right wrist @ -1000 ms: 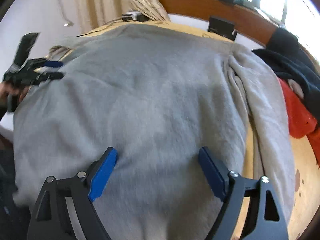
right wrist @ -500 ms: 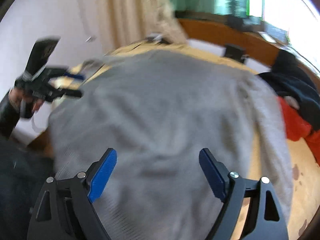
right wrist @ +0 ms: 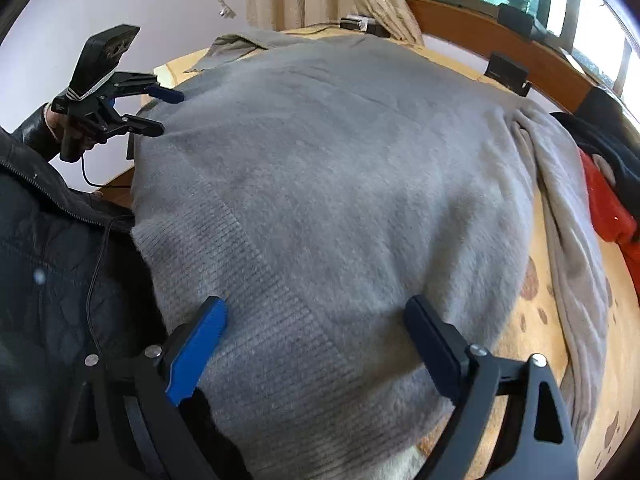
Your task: Fold clothes
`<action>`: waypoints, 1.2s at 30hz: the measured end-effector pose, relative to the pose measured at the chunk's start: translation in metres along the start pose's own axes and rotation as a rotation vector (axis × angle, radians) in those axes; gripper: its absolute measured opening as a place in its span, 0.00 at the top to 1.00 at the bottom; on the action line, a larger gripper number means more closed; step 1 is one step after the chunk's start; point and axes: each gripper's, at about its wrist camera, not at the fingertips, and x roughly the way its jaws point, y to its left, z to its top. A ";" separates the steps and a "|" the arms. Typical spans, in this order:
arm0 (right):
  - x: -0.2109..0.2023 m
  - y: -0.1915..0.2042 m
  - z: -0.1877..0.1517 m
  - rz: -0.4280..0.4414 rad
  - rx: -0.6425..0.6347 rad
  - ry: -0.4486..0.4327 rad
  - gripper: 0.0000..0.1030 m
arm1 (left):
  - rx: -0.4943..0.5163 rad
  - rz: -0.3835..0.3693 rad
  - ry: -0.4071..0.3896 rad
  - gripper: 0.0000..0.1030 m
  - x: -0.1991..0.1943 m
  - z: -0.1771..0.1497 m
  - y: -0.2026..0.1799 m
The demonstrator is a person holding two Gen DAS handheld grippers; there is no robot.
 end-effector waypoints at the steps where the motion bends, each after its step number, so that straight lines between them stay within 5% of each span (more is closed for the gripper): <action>1: 0.001 0.002 -0.003 -0.001 0.000 -0.009 0.11 | 0.008 -0.002 0.002 0.20 0.000 0.000 0.002; 8: 0.001 0.011 0.002 -0.029 -0.029 0.042 0.10 | 0.034 0.002 0.042 0.20 -0.010 0.005 0.005; 14: -0.003 0.018 0.025 -0.044 -0.037 -0.016 0.10 | 0.131 -0.052 0.015 0.20 -0.018 0.015 -0.022; 17: 0.015 0.020 0.019 -0.038 -0.071 0.050 0.10 | 0.193 -0.009 0.092 0.20 -0.003 -0.003 -0.022; 19: 0.015 0.004 0.007 0.025 -0.016 0.051 0.08 | 0.266 0.022 0.064 0.19 -0.003 -0.018 -0.019; 26: 0.006 -0.008 -0.017 0.019 -0.040 0.015 0.05 | 0.572 0.226 0.067 0.18 0.003 -0.050 -0.038; 30: 0.000 -0.010 -0.011 0.019 -0.026 0.031 0.05 | 0.452 0.082 0.068 0.18 -0.022 -0.030 -0.027; 33: -0.013 -0.010 0.004 0.009 -0.006 0.025 0.05 | 0.376 0.029 -0.055 0.18 -0.055 -0.003 -0.024; 36: -0.027 -0.023 0.031 -0.007 0.044 -0.077 0.04 | 0.234 0.007 -0.136 0.18 -0.062 0.036 -0.012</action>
